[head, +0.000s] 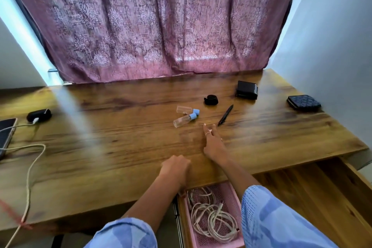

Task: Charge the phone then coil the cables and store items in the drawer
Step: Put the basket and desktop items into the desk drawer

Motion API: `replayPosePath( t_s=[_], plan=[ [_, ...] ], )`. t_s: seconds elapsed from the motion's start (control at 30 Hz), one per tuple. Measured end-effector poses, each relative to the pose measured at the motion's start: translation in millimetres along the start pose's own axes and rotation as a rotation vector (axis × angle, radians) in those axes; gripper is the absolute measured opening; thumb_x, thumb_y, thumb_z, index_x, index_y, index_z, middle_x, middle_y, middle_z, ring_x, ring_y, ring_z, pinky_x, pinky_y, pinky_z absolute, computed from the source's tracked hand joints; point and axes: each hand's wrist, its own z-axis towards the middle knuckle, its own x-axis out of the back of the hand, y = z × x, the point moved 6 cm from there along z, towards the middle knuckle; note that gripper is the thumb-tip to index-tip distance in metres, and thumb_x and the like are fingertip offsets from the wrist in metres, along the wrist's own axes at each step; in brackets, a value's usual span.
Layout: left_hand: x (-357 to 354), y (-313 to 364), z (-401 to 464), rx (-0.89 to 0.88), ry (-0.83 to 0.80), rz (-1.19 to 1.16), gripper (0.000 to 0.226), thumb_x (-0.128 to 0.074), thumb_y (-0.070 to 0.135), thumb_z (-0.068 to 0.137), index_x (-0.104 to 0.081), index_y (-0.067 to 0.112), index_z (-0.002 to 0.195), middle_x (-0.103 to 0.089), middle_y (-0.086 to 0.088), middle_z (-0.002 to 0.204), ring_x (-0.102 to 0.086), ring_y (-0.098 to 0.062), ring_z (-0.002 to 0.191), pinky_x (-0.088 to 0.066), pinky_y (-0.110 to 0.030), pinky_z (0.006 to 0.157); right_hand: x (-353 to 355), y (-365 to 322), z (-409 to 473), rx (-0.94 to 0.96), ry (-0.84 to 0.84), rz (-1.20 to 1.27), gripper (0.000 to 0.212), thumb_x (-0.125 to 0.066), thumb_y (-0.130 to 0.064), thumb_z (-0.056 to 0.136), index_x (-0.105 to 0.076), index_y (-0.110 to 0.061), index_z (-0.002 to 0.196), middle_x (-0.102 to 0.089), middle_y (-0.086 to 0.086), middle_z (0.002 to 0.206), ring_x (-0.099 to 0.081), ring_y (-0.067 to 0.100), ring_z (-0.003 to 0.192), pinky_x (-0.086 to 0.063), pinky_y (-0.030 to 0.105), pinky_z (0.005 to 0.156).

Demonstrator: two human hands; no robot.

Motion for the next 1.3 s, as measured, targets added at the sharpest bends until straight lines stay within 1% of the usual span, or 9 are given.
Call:
replayPosePath(
  t_s=[0.13,0.27,0.47,0.6,0.8,0.87,1.0,1.2,1.3],
  plan=[
    [1.1,0.4,6.1,-0.011,-0.029,0.024,0.039,-0.068,0.006,0.081,-0.058,0.008,0.118,-0.057,-0.009,0.121,-0.056,-0.031,0.113,-0.05,-0.047,0.091,-2.8,-8.6,11.7,0.071,0.07,-0.203,0.062,-0.032,0.007,0.094,-0.007,-0.005,0.15,0.0,0.012,0.159,-0.004,0.031,0.146,-0.02,0.042,0.116],
    [-0.4,5.2,9.0,-0.02,-0.031,0.024,0.033,-0.062,0.002,0.085,-0.058,0.007,0.117,-0.058,-0.011,0.121,-0.056,-0.031,0.111,-0.05,-0.048,0.093,5.6,-15.6,-7.3,0.128,0.253,-0.32,0.029,-0.039,0.001,0.094,-0.052,-0.001,0.12,-0.041,0.019,0.139,-0.044,0.031,0.124,-0.047,0.039,0.093],
    [3.4,6.4,2.1,-0.033,-0.03,0.007,0.038,-0.065,0.009,0.084,-0.054,0.011,0.12,-0.054,-0.008,0.123,-0.054,-0.028,0.113,-0.049,-0.045,0.095,13.7,-6.7,-39.1,0.278,0.317,-0.35,0.027,-0.038,0.003,0.092,-0.054,-0.005,0.112,-0.051,0.014,0.121,-0.048,0.03,0.113,-0.049,0.038,0.087],
    [3.7,5.6,-1.5,-0.032,-0.032,0.02,0.046,-0.073,0.013,0.079,-0.056,0.011,0.122,-0.055,-0.008,0.124,-0.054,-0.028,0.114,-0.049,-0.043,0.095,31.1,13.1,-62.8,0.218,0.393,-0.197,0.024,-0.038,-0.001,0.093,-0.057,-0.003,0.106,-0.059,0.015,0.113,-0.053,0.031,0.106,-0.047,0.04,0.086],
    [1.4,7.9,-8.8,-0.027,-0.064,0.049,0.067,-0.084,0.026,0.066,-0.052,0.014,0.124,-0.053,-0.006,0.125,-0.052,-0.024,0.114,-0.048,-0.038,0.096,57.3,83.1,-111.6,0.035,0.46,0.201,0.009,-0.059,0.0,0.079,-0.064,-0.006,0.076,-0.066,0.006,0.074,-0.062,0.016,0.068,-0.052,0.029,0.065],
    [0.5,9.9,-10.1,-0.022,-0.064,0.069,0.067,-0.084,0.024,0.067,-0.05,0.015,0.124,-0.052,-0.006,0.125,-0.052,-0.024,0.115,-0.048,-0.038,0.096,61.4,104.6,-136.2,-0.015,0.43,0.216,0.009,-0.061,0.0,0.077,-0.067,-0.006,0.075,-0.064,0.001,0.069,-0.058,0.009,0.06,-0.045,0.013,0.054],
    [0.0,13.9,-11.9,-0.007,-0.047,0.094,0.064,-0.08,0.02,0.072,-0.049,0.013,0.127,-0.051,-0.009,0.128,-0.051,-0.027,0.118,-0.047,-0.038,0.096,49.9,142.1,-175.4,-0.124,0.303,0.193,0.009,-0.063,0.0,0.078,-0.07,-0.006,0.077,-0.064,0.0,0.072,-0.058,0.008,0.065,-0.042,0.012,0.052],
    [-4.7,11.9,-22.5,-0.009,-0.011,0.085,0.062,-0.08,0.022,0.072,-0.051,0.01,0.125,-0.055,-0.012,0.127,-0.055,-0.029,0.116,-0.046,-0.037,0.094,-33.0,179.8,-211.9,-0.286,-0.24,0.021,0.013,-0.06,-0.002,0.078,-0.071,-0.002,0.086,-0.071,0.012,0.088,-0.061,0.019,0.074,-0.045,0.023,0.058],
    [-5.0,9.6,-25.3,-0.002,0.02,0.076,0.059,-0.081,0.03,0.07,-0.054,0.007,0.118,-0.059,-0.013,0.121,-0.057,-0.03,0.11,-0.049,-0.038,0.091,-78.1,168.5,-227.5,-0.246,-0.453,0.105,0.013,-0.059,-0.002,0.08,-0.072,-0.006,0.081,-0.065,-0.002,0.066,-0.06,0.011,0.064,-0.047,0.02,0.059]
  ],
)
